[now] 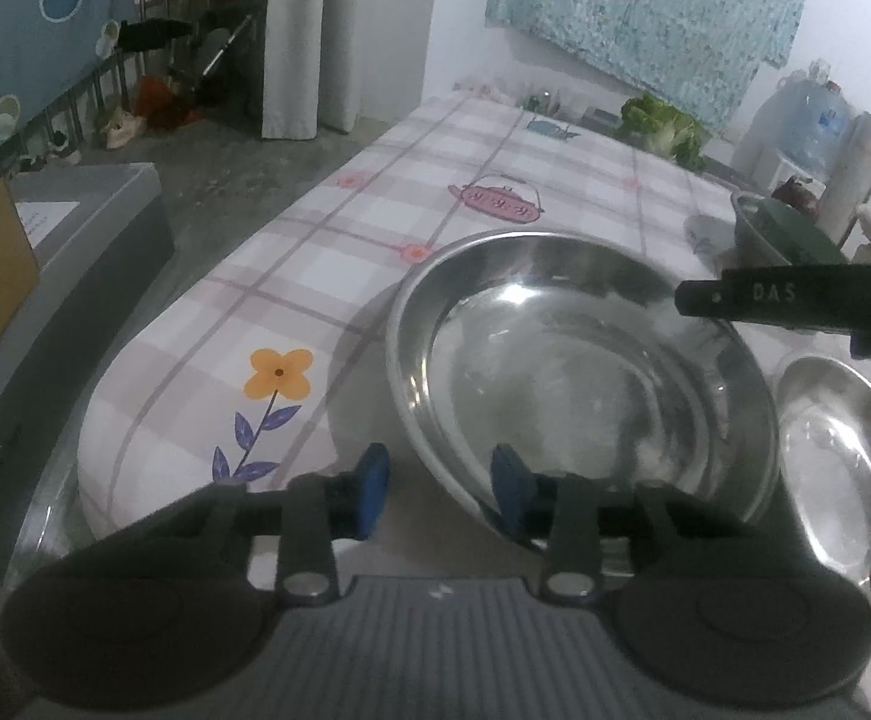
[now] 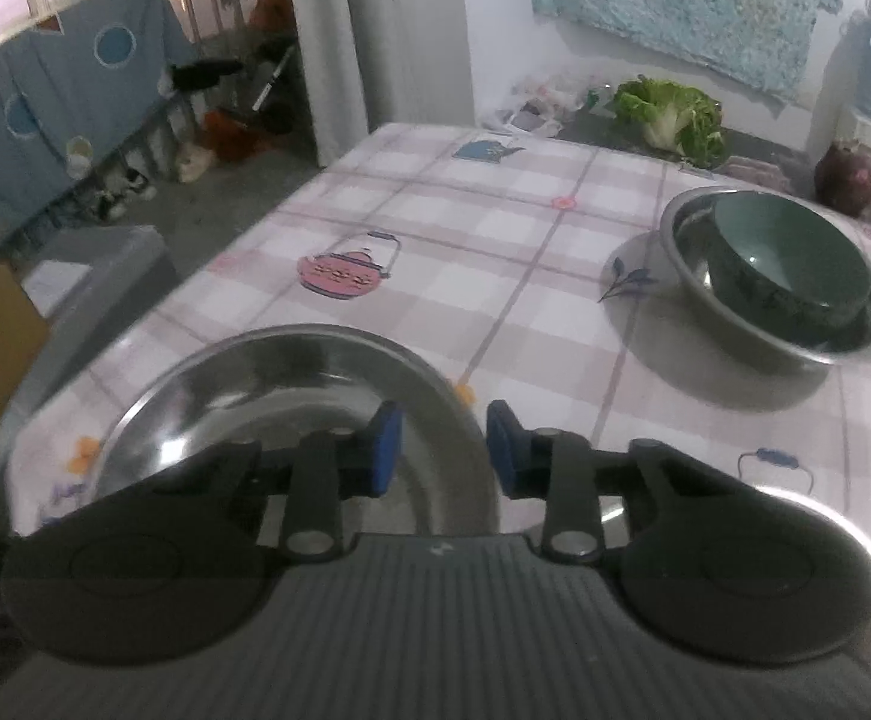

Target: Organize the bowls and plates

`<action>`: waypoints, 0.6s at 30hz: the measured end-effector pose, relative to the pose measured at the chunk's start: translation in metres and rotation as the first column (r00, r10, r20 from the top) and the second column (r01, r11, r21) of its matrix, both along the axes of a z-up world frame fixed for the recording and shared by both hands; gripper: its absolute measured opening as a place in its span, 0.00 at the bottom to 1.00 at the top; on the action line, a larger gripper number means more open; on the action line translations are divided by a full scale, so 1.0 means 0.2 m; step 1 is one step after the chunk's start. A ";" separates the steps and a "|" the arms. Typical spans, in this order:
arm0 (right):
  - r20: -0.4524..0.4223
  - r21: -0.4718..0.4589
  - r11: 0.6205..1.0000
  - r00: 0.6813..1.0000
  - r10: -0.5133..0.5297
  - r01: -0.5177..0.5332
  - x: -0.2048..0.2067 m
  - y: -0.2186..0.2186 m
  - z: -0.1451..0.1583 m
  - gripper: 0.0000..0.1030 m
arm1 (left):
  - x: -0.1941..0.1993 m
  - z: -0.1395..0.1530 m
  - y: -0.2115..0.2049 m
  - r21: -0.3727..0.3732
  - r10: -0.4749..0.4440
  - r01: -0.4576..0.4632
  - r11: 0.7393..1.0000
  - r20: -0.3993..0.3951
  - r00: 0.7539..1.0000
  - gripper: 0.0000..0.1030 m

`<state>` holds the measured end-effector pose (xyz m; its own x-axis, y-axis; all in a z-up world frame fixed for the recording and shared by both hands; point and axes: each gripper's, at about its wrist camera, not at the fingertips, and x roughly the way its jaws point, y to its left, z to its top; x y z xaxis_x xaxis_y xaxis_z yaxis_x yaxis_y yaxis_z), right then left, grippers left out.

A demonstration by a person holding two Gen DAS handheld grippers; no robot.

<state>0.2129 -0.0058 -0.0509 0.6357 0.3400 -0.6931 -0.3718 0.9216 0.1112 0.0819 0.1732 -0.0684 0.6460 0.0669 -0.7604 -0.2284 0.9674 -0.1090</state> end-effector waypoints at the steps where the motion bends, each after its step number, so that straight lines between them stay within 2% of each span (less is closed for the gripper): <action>1: -0.007 0.006 1.000 1.000 -0.004 0.004 0.02 0.00 -0.01 0.25 | 0.00 0.00 0.01 -0.005 0.002 -0.002 1.000 0.001 1.000 0.34; 3: -0.017 0.015 1.000 1.000 -0.009 0.010 0.05 -0.01 -0.02 0.21 | 0.00 0.00 0.01 -0.002 0.003 -0.003 1.000 0.002 1.000 0.30; 9: -0.045 0.034 0.999 0.999 -0.002 0.004 0.04 -0.03 -0.03 0.16 | 0.00 0.00 0.02 0.002 0.003 -0.003 1.000 -0.013 1.000 0.22; 18: -0.101 0.083 0.995 0.993 0.069 -0.061 -0.15 -0.03 -0.02 0.15 | -0.06 0.00 0.15 0.012 0.044 -0.044 0.999 -0.033 0.998 0.21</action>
<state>0.1830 -0.0127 -0.0558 0.5368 0.4352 -0.7228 -0.4131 0.8825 0.2246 0.0690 0.2040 -0.0680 0.6170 0.1034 -0.7802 -0.2740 0.9575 -0.0897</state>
